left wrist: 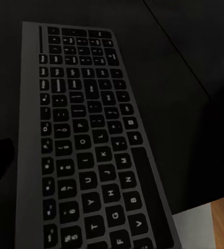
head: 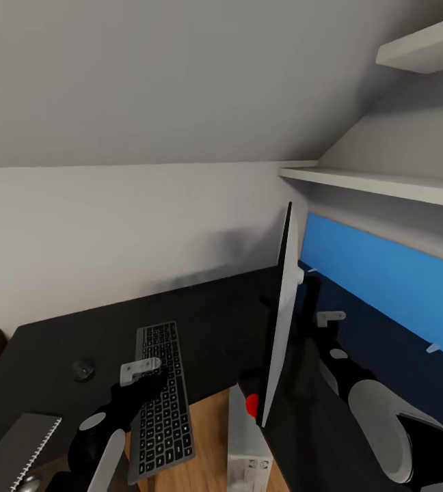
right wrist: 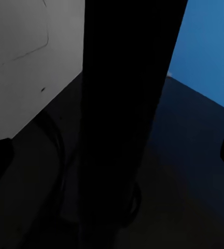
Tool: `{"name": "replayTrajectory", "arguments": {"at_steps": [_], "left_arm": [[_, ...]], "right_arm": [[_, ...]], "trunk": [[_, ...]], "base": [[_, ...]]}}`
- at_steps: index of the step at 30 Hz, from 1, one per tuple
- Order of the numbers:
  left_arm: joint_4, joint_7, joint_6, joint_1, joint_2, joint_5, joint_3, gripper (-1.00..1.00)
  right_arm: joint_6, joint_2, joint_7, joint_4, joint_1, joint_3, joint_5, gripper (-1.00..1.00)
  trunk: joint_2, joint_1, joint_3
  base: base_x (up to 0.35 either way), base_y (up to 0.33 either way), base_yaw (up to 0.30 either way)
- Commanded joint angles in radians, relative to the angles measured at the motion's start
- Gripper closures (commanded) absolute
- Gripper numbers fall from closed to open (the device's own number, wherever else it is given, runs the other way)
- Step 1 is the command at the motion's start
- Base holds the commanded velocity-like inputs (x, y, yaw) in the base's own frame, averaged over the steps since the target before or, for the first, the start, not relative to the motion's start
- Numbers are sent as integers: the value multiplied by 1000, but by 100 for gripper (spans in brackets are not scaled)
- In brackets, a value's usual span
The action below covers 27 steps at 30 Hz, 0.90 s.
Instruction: In the bedroom, organize the workspace by keeping the computer under the desk, ensuring the monitor is on the desk, placing the keyboard on the desk next to the monitor, placing the mouse on the desk next to the keyboard, moving the folder from the swivel chair onto the desk next to the mouse, stacking the notebook on top of the folder with the pen on top of the notebook, and positioning the swivel chair next to the desk.
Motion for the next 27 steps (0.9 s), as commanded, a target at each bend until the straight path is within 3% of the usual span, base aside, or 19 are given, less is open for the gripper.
{"name": "replayTrajectory", "arguments": {"at_steps": [1,27], "left_arm": [[-1,9,3,-1,0,10,-1,-100],[0,9,2,-1,1,10,0,-100]], "right_arm": [[-4,0,-4,2,-1,-5,11,-100],[-4,-1,-4,3,-1,-6,16,-100]], "trunk": [[-1,0,-1],[-1,0,-1]], "base": [[0,0,0],[60,0,0]]}}
